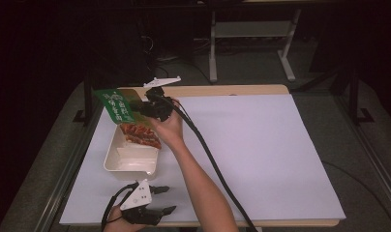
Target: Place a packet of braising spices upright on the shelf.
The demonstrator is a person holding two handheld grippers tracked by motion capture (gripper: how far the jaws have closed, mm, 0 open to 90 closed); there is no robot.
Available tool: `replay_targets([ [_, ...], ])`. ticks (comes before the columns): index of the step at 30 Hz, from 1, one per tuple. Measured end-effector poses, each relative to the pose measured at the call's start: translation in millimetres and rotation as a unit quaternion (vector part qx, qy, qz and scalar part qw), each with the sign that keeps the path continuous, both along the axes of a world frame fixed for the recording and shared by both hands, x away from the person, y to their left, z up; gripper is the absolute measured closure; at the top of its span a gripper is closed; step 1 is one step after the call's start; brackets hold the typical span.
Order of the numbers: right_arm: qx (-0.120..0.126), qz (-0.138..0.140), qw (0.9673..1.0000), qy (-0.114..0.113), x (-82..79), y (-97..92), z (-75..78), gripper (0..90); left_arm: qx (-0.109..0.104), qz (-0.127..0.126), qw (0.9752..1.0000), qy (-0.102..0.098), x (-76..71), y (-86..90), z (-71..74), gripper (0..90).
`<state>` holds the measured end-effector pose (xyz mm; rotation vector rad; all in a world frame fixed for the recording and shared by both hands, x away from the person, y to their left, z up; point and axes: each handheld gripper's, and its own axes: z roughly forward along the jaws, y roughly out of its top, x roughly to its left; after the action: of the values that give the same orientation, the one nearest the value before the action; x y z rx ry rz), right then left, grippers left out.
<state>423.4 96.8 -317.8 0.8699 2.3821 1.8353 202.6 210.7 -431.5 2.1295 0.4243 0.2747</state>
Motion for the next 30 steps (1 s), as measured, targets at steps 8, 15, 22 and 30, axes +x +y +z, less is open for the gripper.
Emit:
replay_targets([
  [8, -0.011, -0.004, 0.9999, 0.005, 2.1, -0.7, -13.7, 89.3, -0.002, 0.002, 1.0, -0.001, 0.3, 0.6, 0.1, 37.9],
  [15, -0.006, 0.005, 0.9999, 0.014, 4.2, -9.2, -23.3, 88.8, -0.001, 0.003, 1.0, -0.003, 0.8, 1.4, 1.3, 37.8],
  [22, -0.006, 0.008, 0.9998, 0.017, 6.7, -18.3, -28.7, 88.7, -0.006, 0.009, 0.9999, 0.001, 1.0, 1.2, 1.0, 37.8],
  [30, -0.036, 0.012, 0.9991, 0.02, 7.3, -20.3, -25.8, 82.8, -0.003, 0.006, 1.0, 0.0, 1.8, 1.0, 0.5, 37.6],
])
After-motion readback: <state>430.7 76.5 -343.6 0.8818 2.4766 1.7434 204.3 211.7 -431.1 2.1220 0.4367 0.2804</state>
